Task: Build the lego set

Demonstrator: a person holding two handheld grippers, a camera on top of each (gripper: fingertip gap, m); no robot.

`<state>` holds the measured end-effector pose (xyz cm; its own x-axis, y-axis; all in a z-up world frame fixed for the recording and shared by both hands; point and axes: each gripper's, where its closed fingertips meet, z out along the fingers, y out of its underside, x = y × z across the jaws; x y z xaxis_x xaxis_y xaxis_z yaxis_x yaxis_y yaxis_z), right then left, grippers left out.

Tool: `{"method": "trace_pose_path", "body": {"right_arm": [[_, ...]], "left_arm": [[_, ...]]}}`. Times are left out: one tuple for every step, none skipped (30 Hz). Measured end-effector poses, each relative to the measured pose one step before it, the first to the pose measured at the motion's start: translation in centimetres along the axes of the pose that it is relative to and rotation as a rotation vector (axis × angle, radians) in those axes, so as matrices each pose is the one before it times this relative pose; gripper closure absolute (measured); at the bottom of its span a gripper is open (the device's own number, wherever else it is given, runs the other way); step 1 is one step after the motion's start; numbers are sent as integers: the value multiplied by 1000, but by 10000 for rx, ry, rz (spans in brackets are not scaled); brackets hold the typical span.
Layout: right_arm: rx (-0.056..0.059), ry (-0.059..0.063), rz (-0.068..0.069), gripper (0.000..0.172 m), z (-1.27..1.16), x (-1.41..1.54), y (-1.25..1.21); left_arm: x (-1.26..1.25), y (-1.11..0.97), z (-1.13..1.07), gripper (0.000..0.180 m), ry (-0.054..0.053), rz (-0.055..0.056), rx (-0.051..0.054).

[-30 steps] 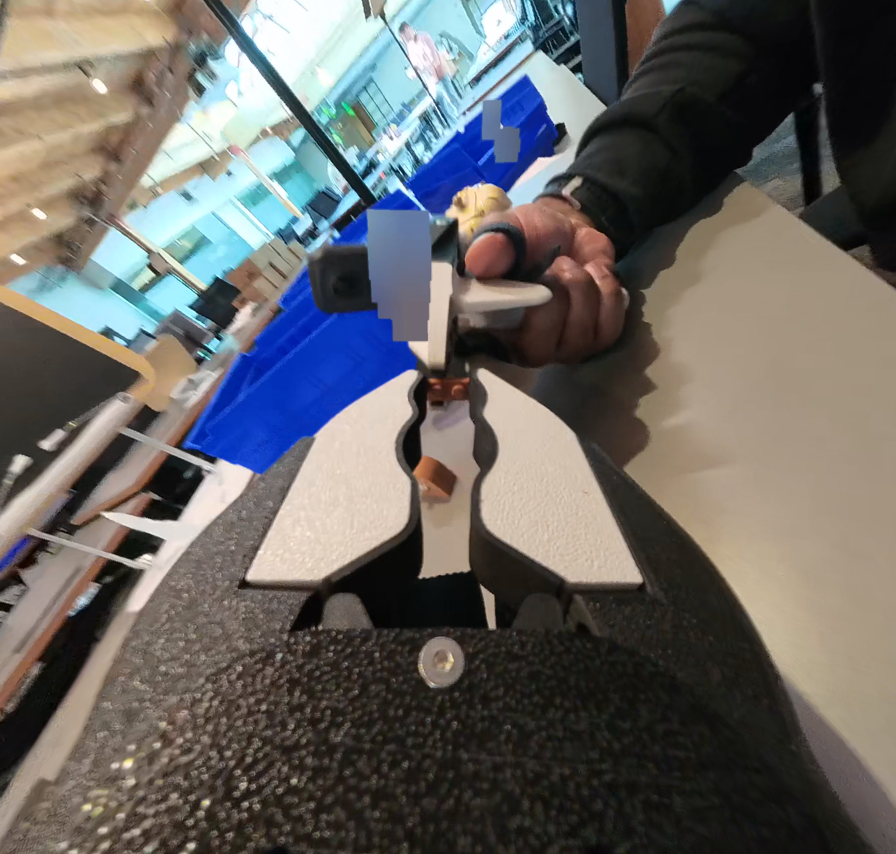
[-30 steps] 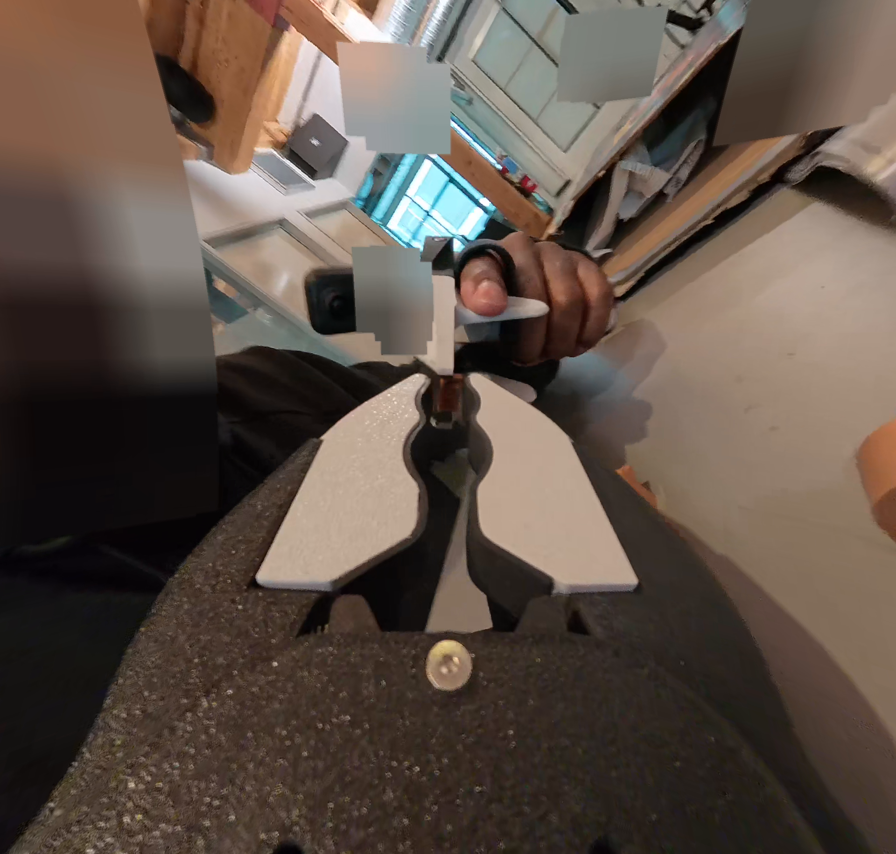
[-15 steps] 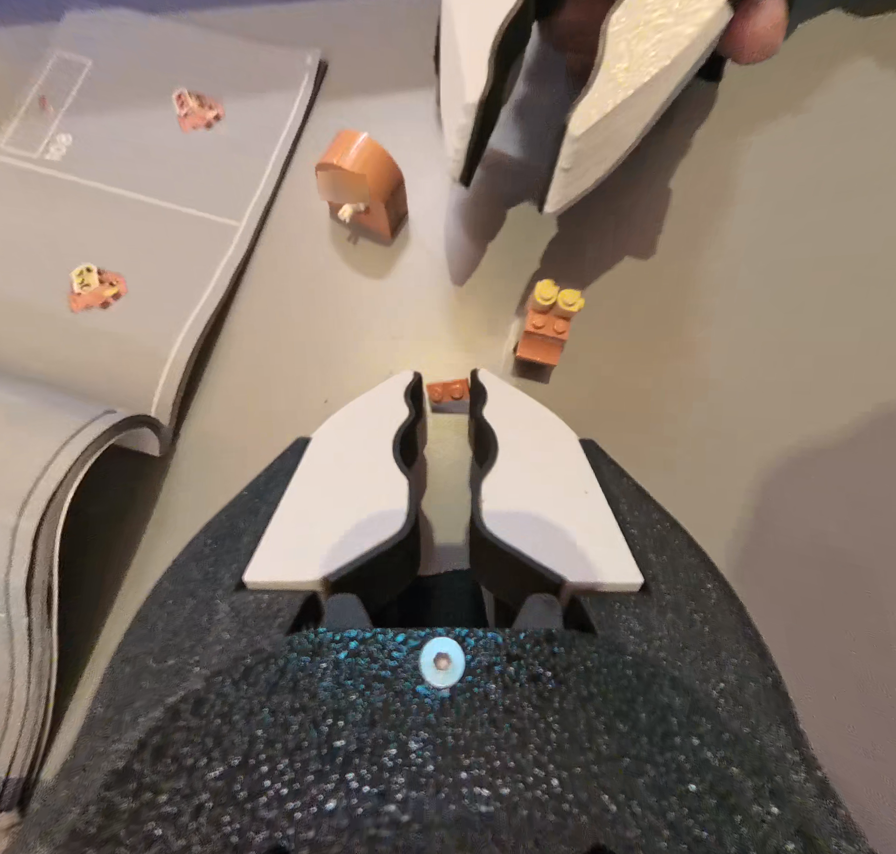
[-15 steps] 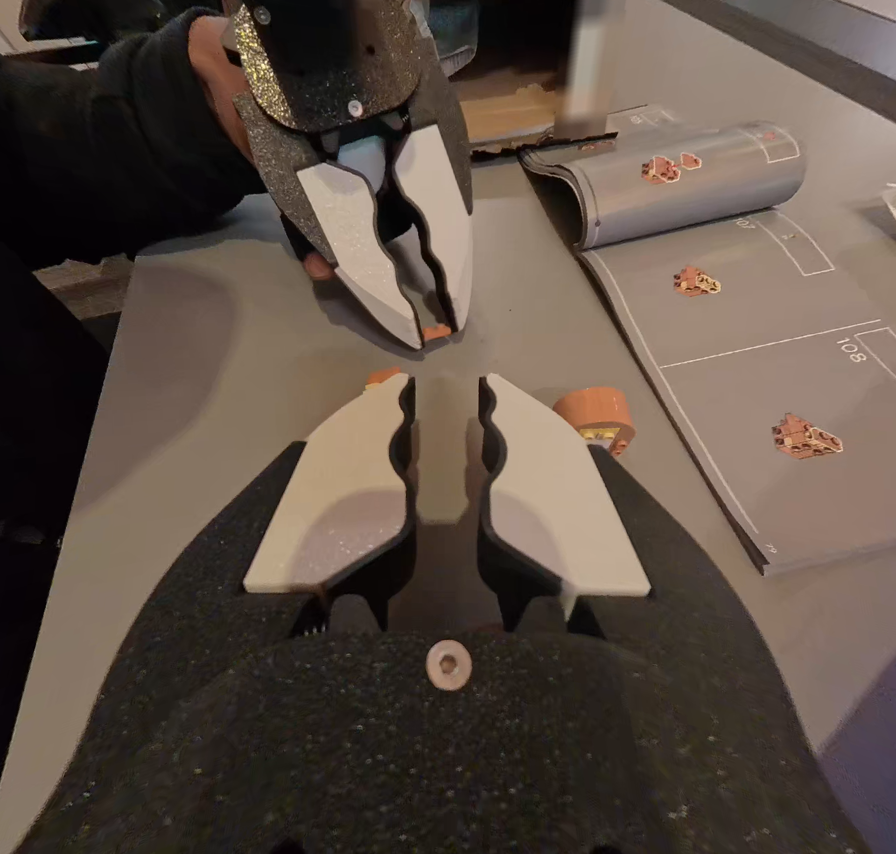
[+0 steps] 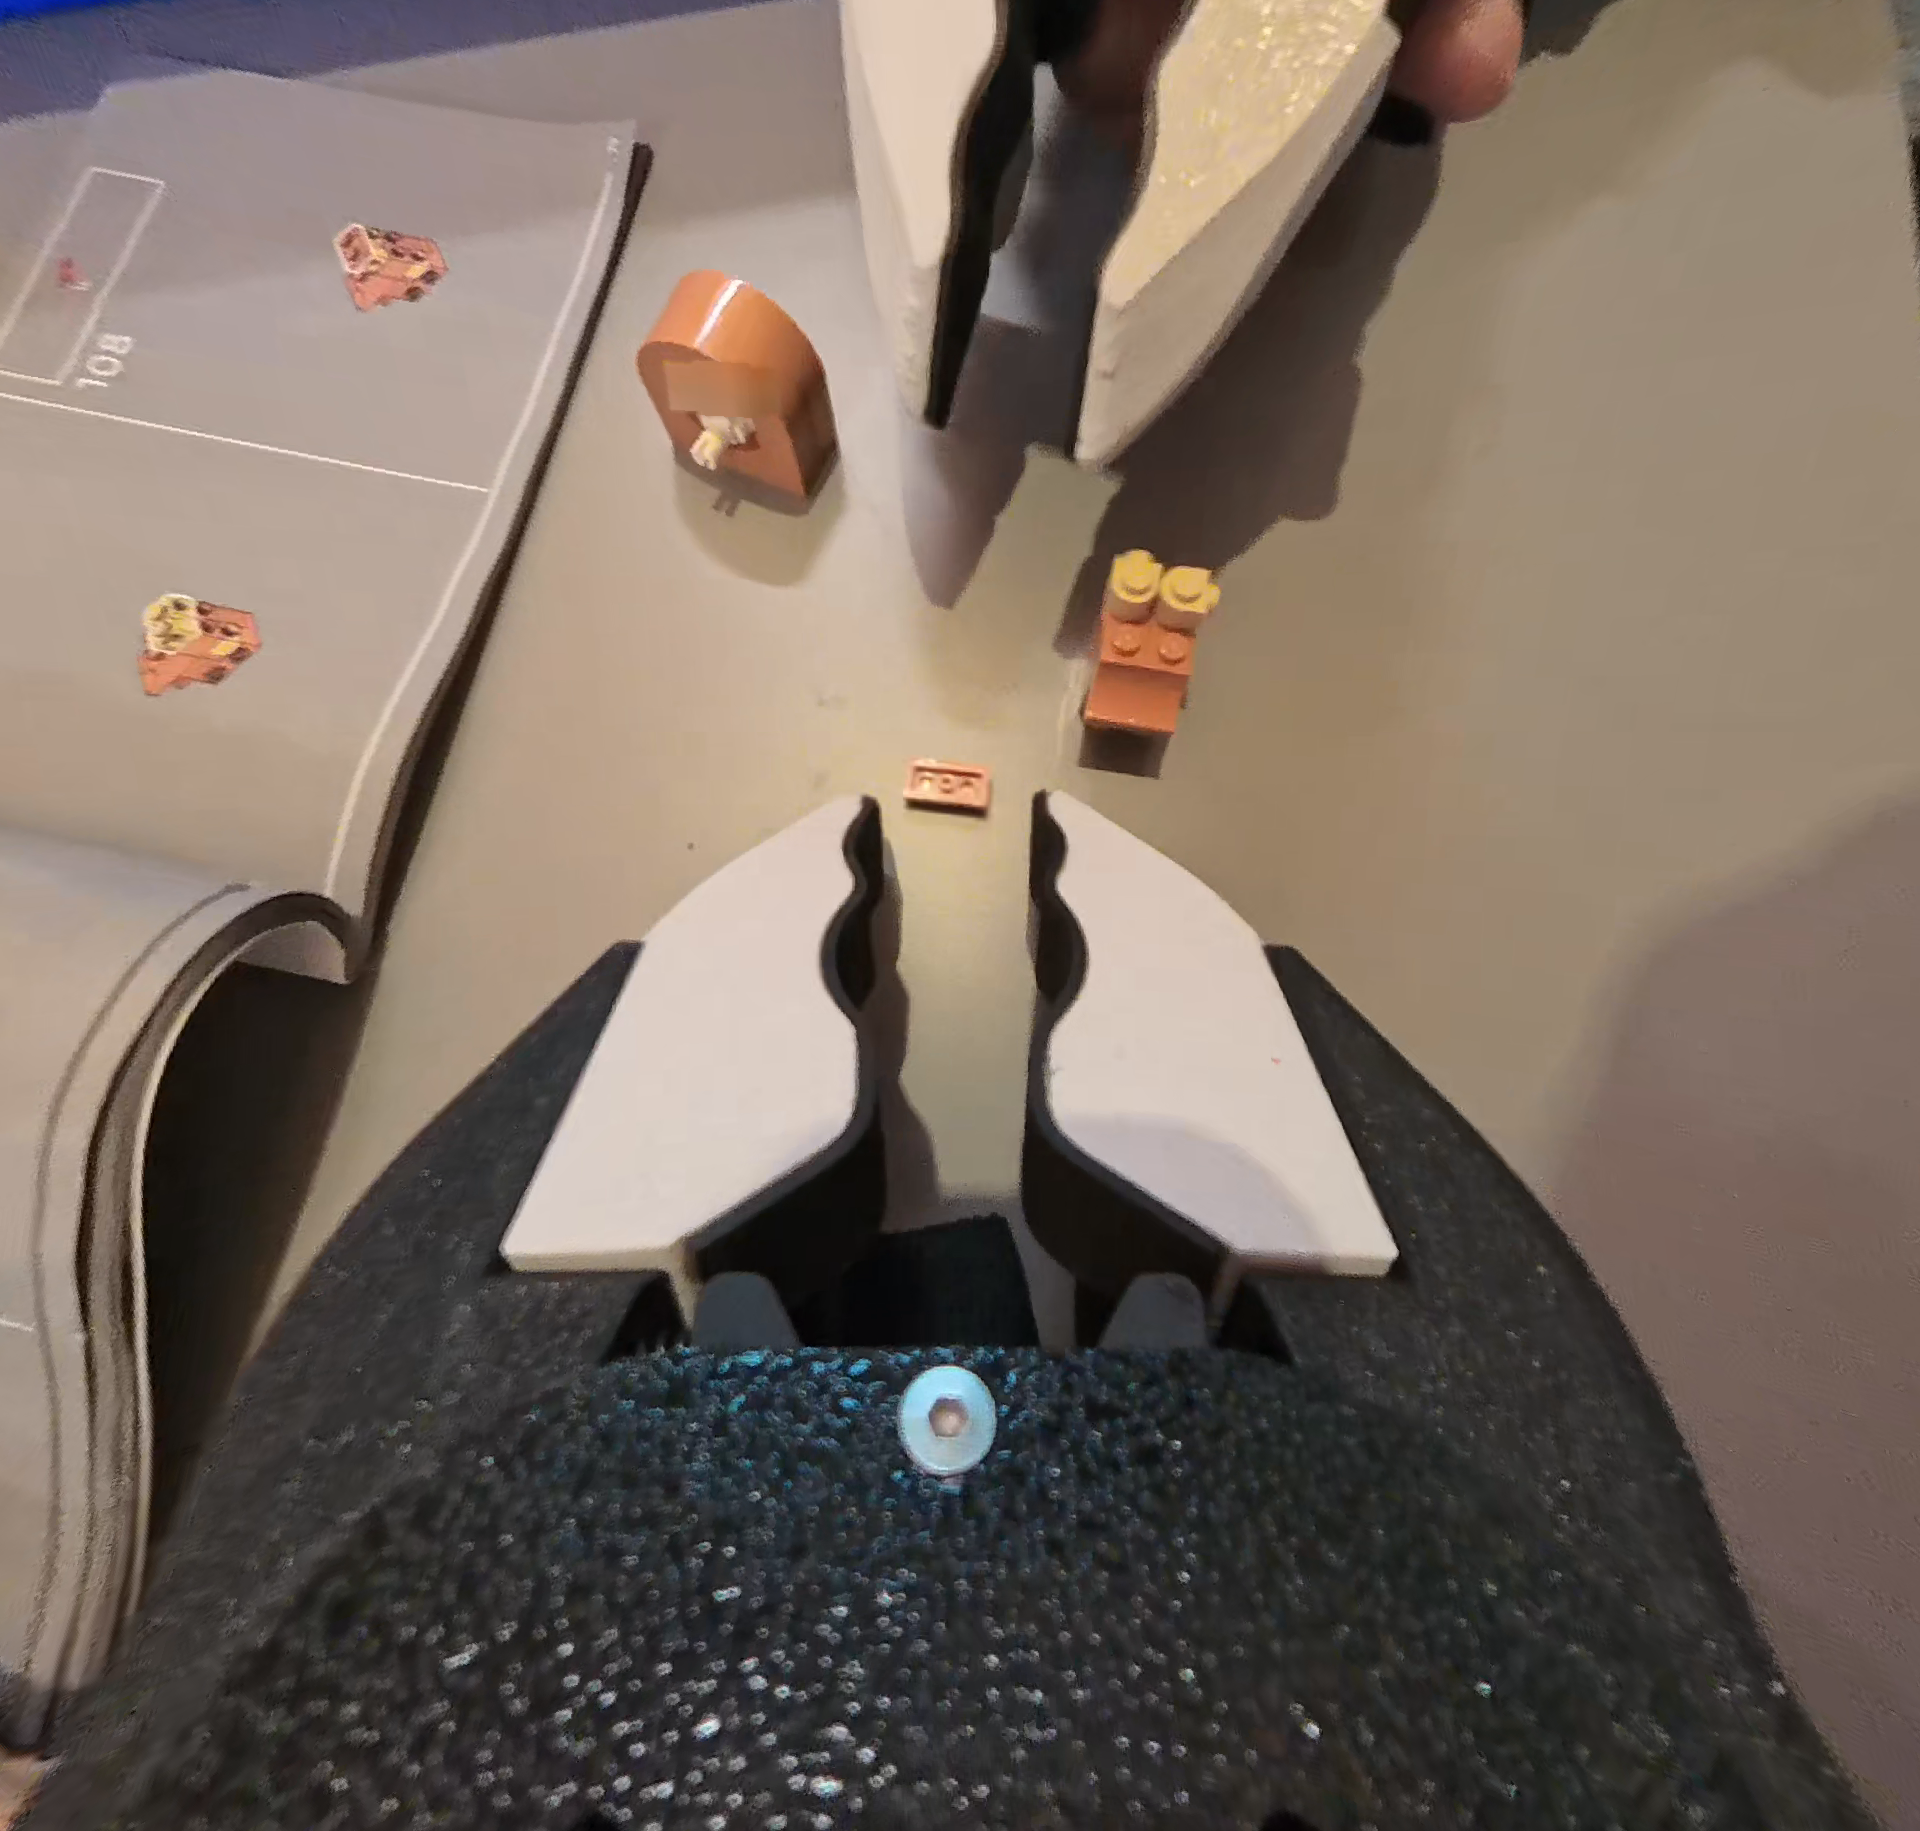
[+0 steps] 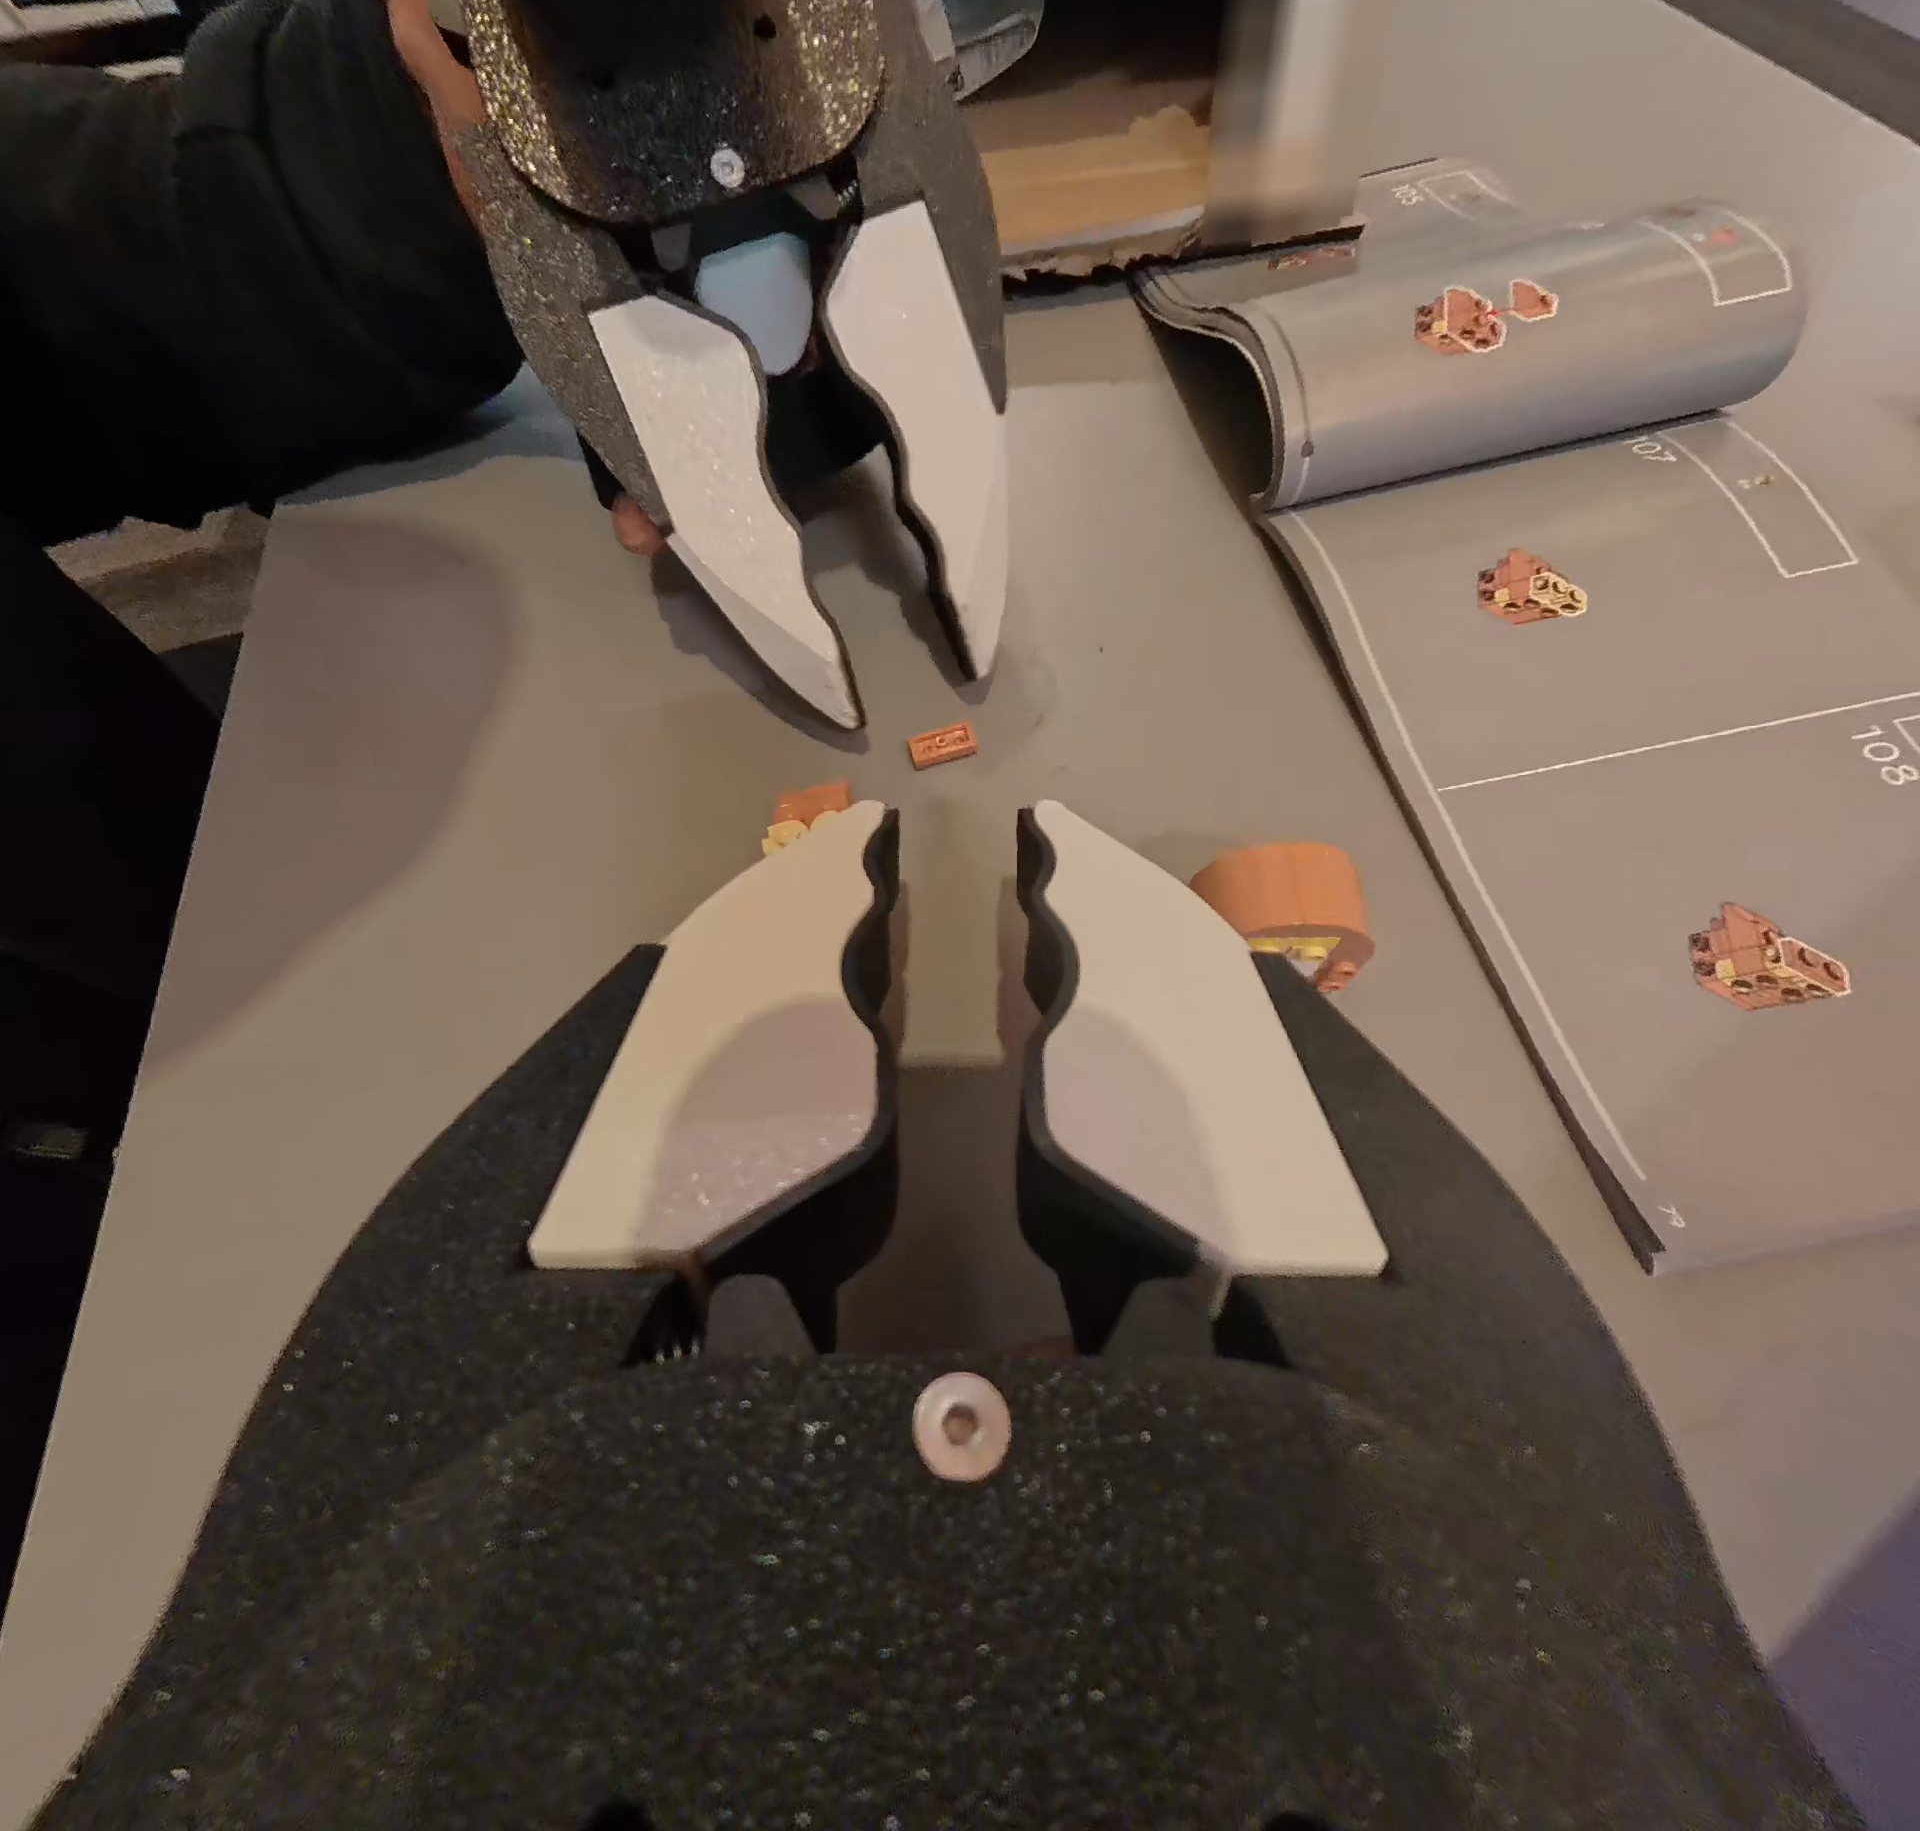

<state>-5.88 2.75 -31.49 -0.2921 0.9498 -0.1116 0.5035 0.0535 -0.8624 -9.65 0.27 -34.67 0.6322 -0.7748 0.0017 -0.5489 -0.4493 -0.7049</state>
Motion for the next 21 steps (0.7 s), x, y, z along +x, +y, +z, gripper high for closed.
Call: {"method": "trace_pose_path", "body": {"right_arm": [[-72,9,-69,150,99,-56,69],[-36,19,-56,151,50,-37,50],[-9,6,-36,151,15,-43,20],[1,9,-22,151,-3,-29,19],[-7,-4,-5,151,3,-22,30],[-8,-2,0,152,6,-20,17],[-9,18,-12,152,21,8,22],[0,29,-14,152,17,23,-7],[32,27,-23,152,-11,9,-40],[64,40,-22,152,-34,23,-78],[114,53,-27,150,-61,45,-144],[226,97,-56,149,-101,77,-292],[332,148,-97,148,-158,115,-423],[375,179,-133,148,-182,162,-492],[396,143,-136,148,-209,106,-564],[414,11,-55,148,-239,-54,-612],[468,-156,115,148,-271,-220,-706],[503,-279,304,149,-286,-325,-751],[453,-423,471,150,-278,-434,-689],[343,-514,557,151,-236,-496,-540],[306,-382,547,152,-224,-293,-458]], "left_arm": [[-332,26,235,153,-227,105,-72],[-175,14,221,152,-110,81,-49],[92,24,214,152,63,52,-30],[172,46,251,153,113,16,-37],[126,37,241,155,74,-11,-27],[155,-215,123,160,97,-60,125],[186,-52,125,165,110,4,15],[125,-27,53,165,70,12,1],[-108,-85,-1,165,-81,-20,24],[-236,-356,-109,165,-144,-84,209],[-167,-809,-269,165,-62,-218,489],[12,-1264,-383,165,92,-331,766],[50,-1649,-405,165,106,-427,1006],[190,-1718,-330,165,180,-429,1079],[396,-1551,-239,165,265,-266,1006],[366,-1346,-176,165,178,-16,935],[291,-1087,-140,165,78,157,826],[221,-809,-108,165,20,233,664],[148,-456,-45,165,-41,297,415],[35,-189,-26,165,-114,393,210],[143,-81,-5,165,-41,411,111]]}}
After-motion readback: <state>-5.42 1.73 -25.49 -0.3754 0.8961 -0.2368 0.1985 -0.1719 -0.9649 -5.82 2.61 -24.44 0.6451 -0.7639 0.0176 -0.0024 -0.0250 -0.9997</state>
